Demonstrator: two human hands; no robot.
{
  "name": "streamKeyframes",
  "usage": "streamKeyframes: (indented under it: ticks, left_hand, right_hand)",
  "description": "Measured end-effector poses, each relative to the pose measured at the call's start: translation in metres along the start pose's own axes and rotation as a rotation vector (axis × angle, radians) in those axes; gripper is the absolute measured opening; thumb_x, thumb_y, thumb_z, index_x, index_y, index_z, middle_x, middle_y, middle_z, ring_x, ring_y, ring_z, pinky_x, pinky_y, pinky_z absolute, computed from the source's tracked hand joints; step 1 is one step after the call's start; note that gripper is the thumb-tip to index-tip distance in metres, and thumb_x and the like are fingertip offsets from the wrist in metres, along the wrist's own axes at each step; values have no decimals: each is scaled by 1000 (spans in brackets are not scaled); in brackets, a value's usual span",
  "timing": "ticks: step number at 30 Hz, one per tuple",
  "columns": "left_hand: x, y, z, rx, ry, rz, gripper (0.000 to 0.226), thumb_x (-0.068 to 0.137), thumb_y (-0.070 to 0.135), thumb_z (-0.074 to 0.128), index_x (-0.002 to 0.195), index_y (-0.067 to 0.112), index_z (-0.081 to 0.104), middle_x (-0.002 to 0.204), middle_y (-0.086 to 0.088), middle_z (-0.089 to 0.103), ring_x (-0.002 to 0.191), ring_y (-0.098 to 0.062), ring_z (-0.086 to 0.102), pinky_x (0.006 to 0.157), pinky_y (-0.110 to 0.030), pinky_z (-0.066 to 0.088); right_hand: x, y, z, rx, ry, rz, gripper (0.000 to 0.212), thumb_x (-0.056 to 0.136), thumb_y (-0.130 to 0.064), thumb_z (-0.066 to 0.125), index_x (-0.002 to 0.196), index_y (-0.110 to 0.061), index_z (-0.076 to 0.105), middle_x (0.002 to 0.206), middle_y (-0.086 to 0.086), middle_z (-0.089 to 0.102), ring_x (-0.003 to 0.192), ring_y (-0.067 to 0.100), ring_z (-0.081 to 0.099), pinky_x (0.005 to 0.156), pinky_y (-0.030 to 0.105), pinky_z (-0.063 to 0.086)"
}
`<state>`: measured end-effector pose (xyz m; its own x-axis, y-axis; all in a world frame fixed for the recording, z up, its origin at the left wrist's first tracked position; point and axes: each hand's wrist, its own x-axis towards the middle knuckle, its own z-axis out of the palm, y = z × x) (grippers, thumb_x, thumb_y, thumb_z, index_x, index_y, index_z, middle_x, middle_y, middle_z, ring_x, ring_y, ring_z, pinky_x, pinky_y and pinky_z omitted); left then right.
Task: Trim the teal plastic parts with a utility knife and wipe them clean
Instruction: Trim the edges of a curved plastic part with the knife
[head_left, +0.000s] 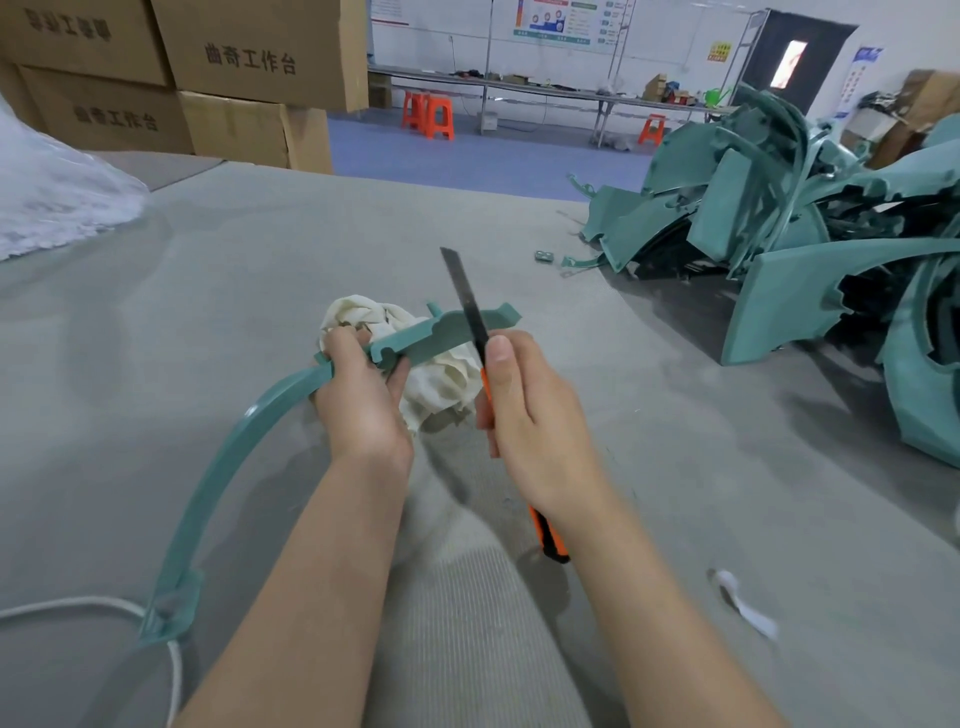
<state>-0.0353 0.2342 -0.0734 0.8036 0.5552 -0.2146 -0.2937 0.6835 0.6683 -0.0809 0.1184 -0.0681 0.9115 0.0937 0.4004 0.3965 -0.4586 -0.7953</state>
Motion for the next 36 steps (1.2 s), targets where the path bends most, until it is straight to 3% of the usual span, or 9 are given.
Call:
streamKeyframes:
  ticks: [4,8,11,22,28,36]
  left_hand:
    - [0,1,0,4,7,7,14,94,16,46,84,12,55,89,0,59,81,-6,62,84,-30,57]
    - [-2,2,0,-15,-12,11,11,94,13,45,92,8,54,89,-3,58,81,-9,61,83,-30,58]
    - [-3,3,0,-22,-7,7,10,93,12,45,97,6,53,91,-6,57,81,-12,60,82,-30,58]
    - [-3,4,0,-47,7,-21,8,91,12,48,85,10,53,93,-5,58,81,-10,60,84,-34,58]
    - [-4,3,1,-29,32,-18,5,89,10,50,85,10,53,96,-4,58,85,-9,61,82,-32,58]
    - [-4,3,2,15,36,14,4,89,9,51,90,8,54,83,2,60,69,-4,63,73,-23,58]
  right_hand:
    - [0,-2,5,-118,-17,-36,29,103,-41,33,97,-24,56,63,-12,52,69,18,56,67,38,46]
    - [-1,-3,6,-108,-36,-48,24,103,-40,37,99,-24,55,60,-11,49,65,19,56,63,37,45]
    - [-3,-6,8,-148,-61,-91,30,103,-40,33,101,-17,52,63,-12,45,63,19,49,60,34,35]
    - [-2,-6,9,-195,-36,-45,28,104,-39,31,91,-19,45,64,-4,47,65,29,50,59,40,38]
    - [-2,-4,8,-225,0,-4,27,103,-41,30,80,-29,37,58,-8,45,56,15,45,51,33,30]
    - [1,2,5,-246,31,60,33,102,-43,32,81,-20,43,59,-4,47,56,17,45,51,33,30]
